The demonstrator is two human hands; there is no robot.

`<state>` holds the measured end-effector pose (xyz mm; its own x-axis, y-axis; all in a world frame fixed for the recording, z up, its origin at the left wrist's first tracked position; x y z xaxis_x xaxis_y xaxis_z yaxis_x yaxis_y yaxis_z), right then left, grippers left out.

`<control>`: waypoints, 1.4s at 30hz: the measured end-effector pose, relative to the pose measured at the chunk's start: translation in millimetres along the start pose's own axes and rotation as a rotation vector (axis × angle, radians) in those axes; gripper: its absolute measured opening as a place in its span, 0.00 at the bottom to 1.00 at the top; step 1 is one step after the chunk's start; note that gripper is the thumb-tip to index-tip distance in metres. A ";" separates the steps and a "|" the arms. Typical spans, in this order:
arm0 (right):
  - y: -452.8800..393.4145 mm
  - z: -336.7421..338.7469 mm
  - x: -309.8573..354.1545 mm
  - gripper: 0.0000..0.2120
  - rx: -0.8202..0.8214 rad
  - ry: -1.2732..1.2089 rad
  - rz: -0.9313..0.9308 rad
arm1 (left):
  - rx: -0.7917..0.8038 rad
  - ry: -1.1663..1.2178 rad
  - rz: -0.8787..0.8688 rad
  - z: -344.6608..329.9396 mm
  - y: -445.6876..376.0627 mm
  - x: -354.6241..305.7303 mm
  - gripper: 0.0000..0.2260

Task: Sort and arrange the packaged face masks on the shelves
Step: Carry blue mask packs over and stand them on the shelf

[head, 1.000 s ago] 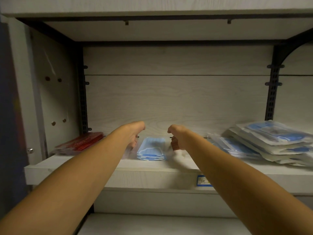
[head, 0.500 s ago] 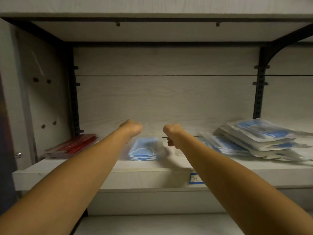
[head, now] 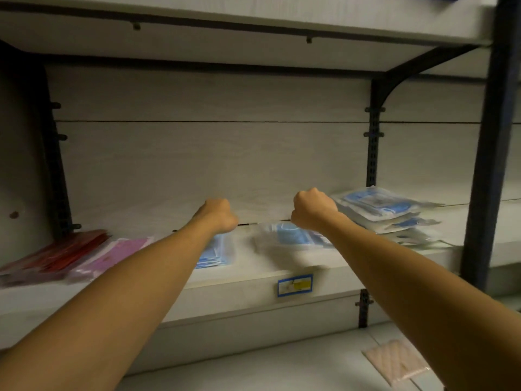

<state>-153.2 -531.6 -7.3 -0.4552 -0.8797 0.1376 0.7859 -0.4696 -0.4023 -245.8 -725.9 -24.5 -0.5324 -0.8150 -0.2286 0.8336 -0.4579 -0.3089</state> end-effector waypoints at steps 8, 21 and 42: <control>-7.0 -9.7 -34.3 0.06 0.043 0.078 0.098 | 0.062 -0.002 -0.041 -19.9 -13.6 -54.7 0.09; -12.7 -50.9 -52.2 0.15 0.164 0.077 0.317 | 0.146 -0.039 0.303 -61.9 -12.4 -96.3 0.15; -7.4 -54.5 -59.3 0.16 0.153 0.037 0.265 | 0.147 0.297 0.374 -72.1 -19.7 -98.2 0.19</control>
<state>-154.9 -471.9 -61.8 -0.2390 -0.9710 0.0116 0.9317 -0.2326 -0.2788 -220.6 -611.3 -62.6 -0.1938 -0.8067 -0.5583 0.9761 -0.2157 -0.0272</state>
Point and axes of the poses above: each hand's wrist, its own y-axis away from the middle knuckle, its own z-axis out of the back of the hand, x = y × z, the point moved 7 cm from there along -y, towards the middle knuckle, and after that the axes turned 10 degrees about -z, right-handed, at the moved point
